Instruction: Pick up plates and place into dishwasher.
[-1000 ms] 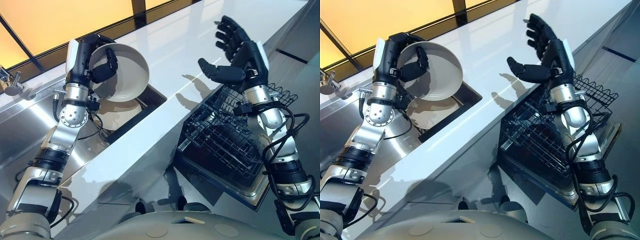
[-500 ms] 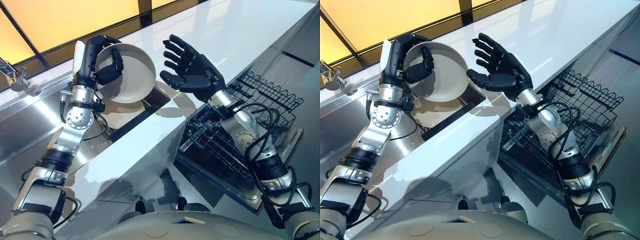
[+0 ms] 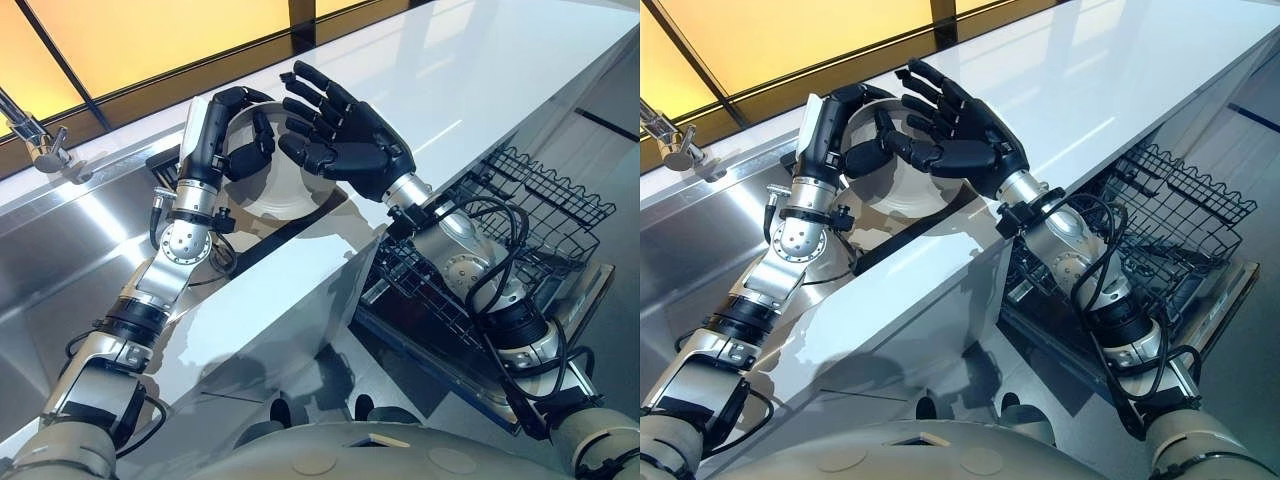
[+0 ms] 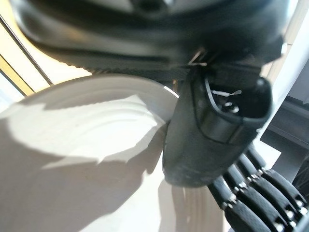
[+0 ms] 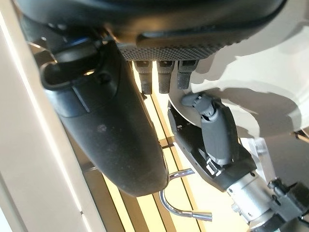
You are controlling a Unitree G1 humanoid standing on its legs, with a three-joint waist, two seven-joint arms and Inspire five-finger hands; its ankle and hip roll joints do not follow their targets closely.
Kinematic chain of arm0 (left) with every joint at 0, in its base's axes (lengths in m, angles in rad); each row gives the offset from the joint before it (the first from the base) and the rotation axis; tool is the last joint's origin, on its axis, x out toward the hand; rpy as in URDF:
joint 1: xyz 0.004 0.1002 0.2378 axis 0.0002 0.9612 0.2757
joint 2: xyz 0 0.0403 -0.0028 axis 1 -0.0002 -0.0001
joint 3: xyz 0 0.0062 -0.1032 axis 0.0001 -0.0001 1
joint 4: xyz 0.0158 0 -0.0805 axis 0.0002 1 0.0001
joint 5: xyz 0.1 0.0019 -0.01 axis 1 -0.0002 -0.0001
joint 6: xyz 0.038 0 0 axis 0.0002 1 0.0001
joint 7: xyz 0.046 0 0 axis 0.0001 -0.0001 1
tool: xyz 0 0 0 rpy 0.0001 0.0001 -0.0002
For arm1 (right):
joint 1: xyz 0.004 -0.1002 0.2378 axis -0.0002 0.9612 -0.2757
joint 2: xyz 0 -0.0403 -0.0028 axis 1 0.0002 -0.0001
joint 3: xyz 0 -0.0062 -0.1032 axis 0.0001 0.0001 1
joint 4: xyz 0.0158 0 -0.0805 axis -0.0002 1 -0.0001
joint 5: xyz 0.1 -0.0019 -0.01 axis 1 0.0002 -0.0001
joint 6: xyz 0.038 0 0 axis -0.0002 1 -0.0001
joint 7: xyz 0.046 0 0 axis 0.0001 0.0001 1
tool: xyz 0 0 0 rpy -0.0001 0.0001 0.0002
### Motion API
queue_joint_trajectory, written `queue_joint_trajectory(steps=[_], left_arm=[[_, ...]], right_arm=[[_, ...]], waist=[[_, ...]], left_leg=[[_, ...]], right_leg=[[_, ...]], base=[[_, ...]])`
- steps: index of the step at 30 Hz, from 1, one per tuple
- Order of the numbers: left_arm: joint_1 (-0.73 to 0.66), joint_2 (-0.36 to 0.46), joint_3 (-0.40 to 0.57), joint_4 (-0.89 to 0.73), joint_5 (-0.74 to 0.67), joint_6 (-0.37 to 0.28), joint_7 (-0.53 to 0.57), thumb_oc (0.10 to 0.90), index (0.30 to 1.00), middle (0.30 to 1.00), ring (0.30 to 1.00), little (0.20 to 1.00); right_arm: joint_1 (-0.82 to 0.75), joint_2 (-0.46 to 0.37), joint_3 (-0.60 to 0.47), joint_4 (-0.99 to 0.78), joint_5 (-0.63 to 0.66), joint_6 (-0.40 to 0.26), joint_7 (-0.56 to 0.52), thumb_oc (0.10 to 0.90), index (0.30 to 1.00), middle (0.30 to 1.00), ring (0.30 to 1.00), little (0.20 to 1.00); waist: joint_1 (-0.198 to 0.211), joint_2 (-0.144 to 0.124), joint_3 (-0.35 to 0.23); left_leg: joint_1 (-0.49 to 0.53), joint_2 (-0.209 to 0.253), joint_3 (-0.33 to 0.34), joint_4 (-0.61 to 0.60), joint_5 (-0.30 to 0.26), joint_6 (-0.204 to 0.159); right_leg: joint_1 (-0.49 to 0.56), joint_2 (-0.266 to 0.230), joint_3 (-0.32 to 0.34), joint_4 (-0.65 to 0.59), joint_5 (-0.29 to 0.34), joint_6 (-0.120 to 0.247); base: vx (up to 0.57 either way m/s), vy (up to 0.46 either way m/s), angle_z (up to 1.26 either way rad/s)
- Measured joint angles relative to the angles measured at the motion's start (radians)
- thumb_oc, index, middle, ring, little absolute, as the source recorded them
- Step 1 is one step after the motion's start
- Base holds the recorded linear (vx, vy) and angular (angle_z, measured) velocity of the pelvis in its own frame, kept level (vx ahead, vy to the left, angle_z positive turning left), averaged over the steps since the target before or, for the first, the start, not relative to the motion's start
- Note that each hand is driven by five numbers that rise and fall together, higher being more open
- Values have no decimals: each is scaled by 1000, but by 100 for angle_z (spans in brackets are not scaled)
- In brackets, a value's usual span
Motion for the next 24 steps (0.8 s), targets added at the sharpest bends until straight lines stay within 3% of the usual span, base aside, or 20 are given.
queue_joint_trajectory(steps=[7, 24], left_arm=[[-3, 2, 0, -39, 1, 5, 0, 100, 300, 300, 300, 200], [-18, 2, -3, -41, -1, 45, -3, 100, 300, 300, 300, 200]], right_arm=[[-15, 0, 21, 3, -2, 36, -22, 800, 900, 900, 900, 900], [-31, 24, 24, 37, -11, 25, -29, 800, 900, 900, 900, 900]], waist=[[2, -11, 2], [5, -18, 4]], left_leg=[[-3, 0, -10, 0, 5, -1], [-9, -1, -22, 0, 10, -1]], right_leg=[[1, 1, 0, 0, 0, 0], [3, 2, -1, 0, 0, 0]], base=[[1, 1, 3], [-1, -1, 2]])
